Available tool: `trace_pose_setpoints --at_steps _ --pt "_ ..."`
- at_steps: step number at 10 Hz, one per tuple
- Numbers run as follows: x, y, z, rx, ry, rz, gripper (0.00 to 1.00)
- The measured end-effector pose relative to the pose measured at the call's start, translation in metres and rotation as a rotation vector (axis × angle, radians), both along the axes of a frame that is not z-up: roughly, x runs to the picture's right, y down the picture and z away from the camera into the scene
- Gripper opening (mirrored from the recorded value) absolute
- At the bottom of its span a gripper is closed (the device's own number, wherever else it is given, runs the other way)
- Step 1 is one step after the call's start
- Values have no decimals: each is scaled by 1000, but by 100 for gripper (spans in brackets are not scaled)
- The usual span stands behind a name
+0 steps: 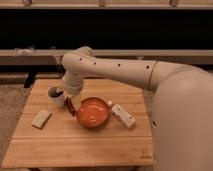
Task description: Place the bottle in the ceramic bowl
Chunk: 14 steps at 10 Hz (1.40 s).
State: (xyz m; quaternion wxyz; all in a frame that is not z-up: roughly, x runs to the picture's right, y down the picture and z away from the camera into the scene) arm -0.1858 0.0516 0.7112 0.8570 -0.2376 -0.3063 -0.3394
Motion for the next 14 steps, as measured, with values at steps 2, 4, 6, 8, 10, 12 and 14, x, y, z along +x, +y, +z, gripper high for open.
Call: trace_pose_setpoints --at_steps 2,4,6,8,10,12,14 --pt "0 0 0 0 0 0 80" --pt "0 0 0 1 0 -1 80" --pt "5 1 3 -1 21 -19 80" --pt "35 8 15 -17 86 -31 80" --pt "67 18 28 -30 154 -34 80" --pt "112 32 46 -52 263 -21 80" --pt "150 44 59 -73 369 10 80"
